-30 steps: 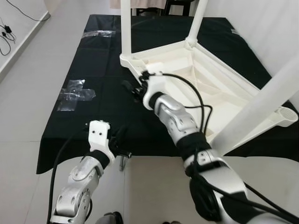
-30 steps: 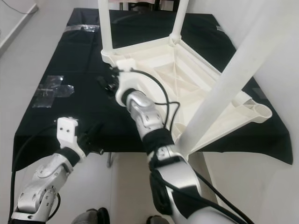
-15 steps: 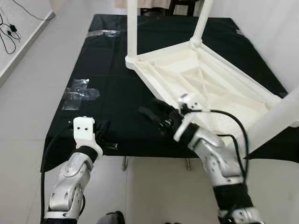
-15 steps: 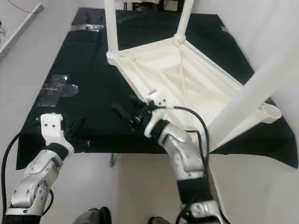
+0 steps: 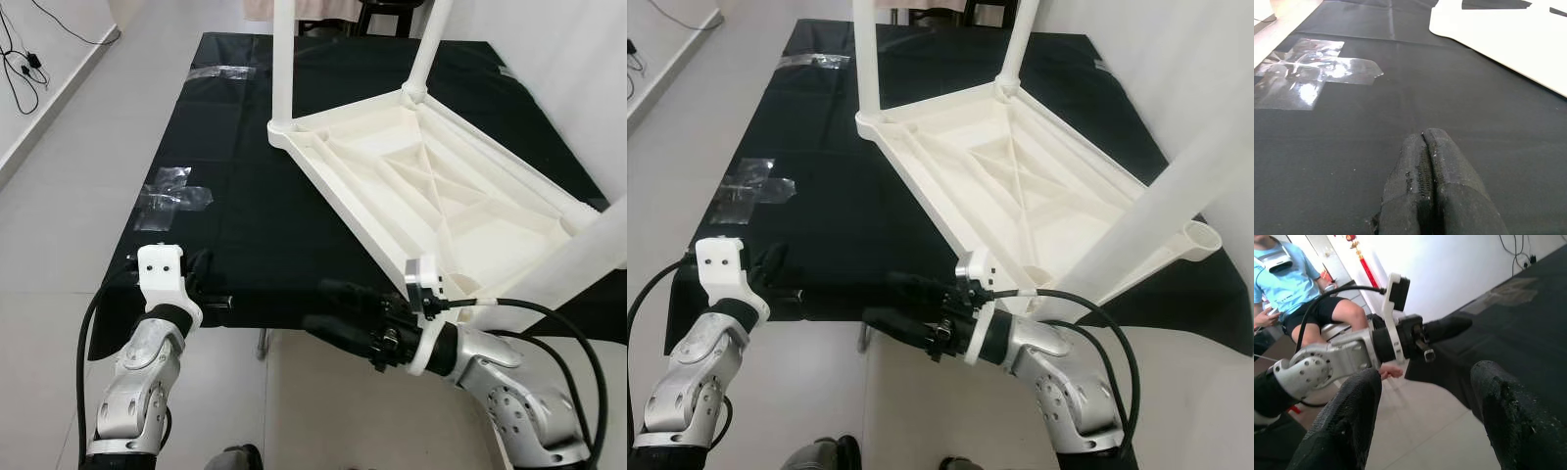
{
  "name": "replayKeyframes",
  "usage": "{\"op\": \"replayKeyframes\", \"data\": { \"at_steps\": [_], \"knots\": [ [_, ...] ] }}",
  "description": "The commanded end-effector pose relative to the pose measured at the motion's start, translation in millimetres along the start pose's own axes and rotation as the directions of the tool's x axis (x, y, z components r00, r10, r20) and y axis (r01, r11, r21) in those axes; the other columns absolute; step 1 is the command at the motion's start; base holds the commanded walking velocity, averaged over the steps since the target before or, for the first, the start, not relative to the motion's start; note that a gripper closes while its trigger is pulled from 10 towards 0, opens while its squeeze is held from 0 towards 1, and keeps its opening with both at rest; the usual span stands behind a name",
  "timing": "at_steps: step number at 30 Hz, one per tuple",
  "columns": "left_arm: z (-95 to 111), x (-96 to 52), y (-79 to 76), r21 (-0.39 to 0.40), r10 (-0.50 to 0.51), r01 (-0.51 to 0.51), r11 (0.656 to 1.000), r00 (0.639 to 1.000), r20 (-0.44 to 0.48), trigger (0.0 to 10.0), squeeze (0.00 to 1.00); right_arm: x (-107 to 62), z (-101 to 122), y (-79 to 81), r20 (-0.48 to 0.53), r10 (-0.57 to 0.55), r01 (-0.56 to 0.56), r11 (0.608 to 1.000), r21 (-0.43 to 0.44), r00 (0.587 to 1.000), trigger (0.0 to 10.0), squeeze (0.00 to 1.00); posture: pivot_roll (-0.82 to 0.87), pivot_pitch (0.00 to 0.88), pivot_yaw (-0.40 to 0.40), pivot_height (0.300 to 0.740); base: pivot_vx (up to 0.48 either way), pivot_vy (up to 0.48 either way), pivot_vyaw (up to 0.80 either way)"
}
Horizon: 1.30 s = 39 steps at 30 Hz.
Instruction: Building children table
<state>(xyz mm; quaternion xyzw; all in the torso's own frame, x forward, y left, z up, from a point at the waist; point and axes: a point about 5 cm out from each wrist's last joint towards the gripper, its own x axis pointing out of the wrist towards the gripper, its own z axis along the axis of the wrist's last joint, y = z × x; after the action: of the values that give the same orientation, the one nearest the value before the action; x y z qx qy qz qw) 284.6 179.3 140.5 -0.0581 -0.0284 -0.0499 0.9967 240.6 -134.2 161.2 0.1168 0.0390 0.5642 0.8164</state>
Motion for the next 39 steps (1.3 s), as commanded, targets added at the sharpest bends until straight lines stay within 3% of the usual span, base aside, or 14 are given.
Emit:
{"op": "replayKeyframes", "data": {
  "at_steps": [1,4,6,8,12,15,17,21,23,24,26,28,33,39],
  "knots": [
    [-6,-1.8,4.2,0.016,0.019,-0.019,1.000,0.999,-0.027,10.0,0.00,-9.8,4,-0.1,0.012,-0.009,0.009,1.000,0.004,1.000,10.0,0.00,-0.01,0.171,-0.043,0.740,0.000,0.000,0.00],
    [-8,-1.2,2.6,0.017,0.013,-0.012,1.000,0.999,-0.033,10.0,0.00,-43.8,0,2.4,-0.076,-0.011,0.013,0.999,0.033,0.997,10.0,0.00,-0.02,0.172,-0.044,0.740,0.000,0.000,0.00],
    [-8,-1.2,2.6,0.017,0.013,-0.012,1.000,0.999,-0.033,10.0,0.00,-43.8,0,2.4,-0.076,-0.011,0.013,0.999,0.033,0.997,10.0,0.00,-0.02,0.172,-0.044,0.740,0.000,0.000,0.00],
    [-9,-1.1,1.8,0.018,0.005,-0.005,1.000,0.999,-0.036,10.0,0.00,-67.8,-5,9.2,-0.195,0.015,-0.008,0.999,0.037,0.981,10.0,0.00,-0.02,0.171,-0.042,0.740,0.000,0.000,0.00],
    [-10,-1.1,1.7,0.018,0.001,0.000,1.000,0.999,-0.039,10.0,0.00,-88.3,-6,16.4,-0.318,0.036,-0.026,0.999,0.035,0.947,10.0,0.00,-0.02,0.170,-0.041,0.740,0.000,0.000,0.00],
    [-11,-1.3,-0.1,0.018,-0.007,0.008,1.000,0.999,-0.042,10.0,0.00,-105.7,-9,25.1,-0.464,0.069,-0.060,0.998,0.033,0.883,10.0,0.00,-0.03,0.166,-0.040,0.740,0.000,0.000,0.00],
    [-11,-1.5,-1.8,0.018,-0.014,0.015,1.000,0.999,-0.044,10.0,0.00,-121.8,-10,28.6,-0.591,0.070,-0.066,0.997,0.030,0.804,10.0,0.00,-0.03,0.165,-0.041,0.740,0.000,0.000,0.00],
    [-12,-1.5,-1.9,0.019,-0.016,0.017,1.000,0.999,-0.045,10.0,0.00,-135.0,-10,25.7,-0.670,0.031,-0.030,0.999,0.012,0.742,10.0,0.00,-0.03,0.164,-0.039,0.740,0.000,0.000,0.00],
    [-13,-1.9,-1.8,0.020,-0.018,0.019,1.000,0.999,-0.047,10.0,0.00,-156.3,-3,19.3,-0.752,-0.044,0.022,0.999,-0.040,0.657,10.0,0.00,-0.03,0.160,-0.038,0.740,0.000,0.000,0.00],
    [-13,-1.9,-1.8,0.020,-0.018,0.019,1.000,0.999,-0.047,10.0,0.00,-156.3,-3,19.3,-0.752,-0.044,0.022,0.999,-0.040,0.657,10.0,0.00,-0.03,0.160,-0.038,0.740,0.000,0.000,0.00],
    [-13,-2.1,-2.2,0.020,-0.023,0.024,1.000,0.999,-0.049,10.0,0.00,-175.9,6,10.1,-0.818,-0.141,0.067,0.990,-0.125,0.558,10.0,0.00,-0.03,0.159,-0.038,0.740,0.000,0.000,0.00],
    [-13,-2.2,-2.7,0.020,-0.025,0.026,0.999,0.998,-0.049,10.0,0.00,-179.0,13,7.1,-0.818,-0.170,0.078,0.985,-0.153,0.550,10.0,0.00,-0.03,0.158,-0.038,0.740,0.000,0.000,0.00],
    [-14,-2.1,-4.3,0.021,-0.032,0.033,0.999,0.998,-0.051,10.0,0.00,-172.3,35,-2.1,-0.749,-0.240,0.099,0.968,-0.229,0.617,10.0,0.00,-0.03,0.157,-0.034,0.740,0.000,0.000,0.00],
    [-13,-1.6,-4.8,0.024,-0.037,0.038,0.999,0.998,-0.051,10.0,0.00,-151.5,59,-8.9,-0.603,-0.242,0.053,0.948,-0.314,0.760,10.0,0.00,-0.02,0.162,-0.032,0.740,0.000,0.000,0.00]
  ]
}}
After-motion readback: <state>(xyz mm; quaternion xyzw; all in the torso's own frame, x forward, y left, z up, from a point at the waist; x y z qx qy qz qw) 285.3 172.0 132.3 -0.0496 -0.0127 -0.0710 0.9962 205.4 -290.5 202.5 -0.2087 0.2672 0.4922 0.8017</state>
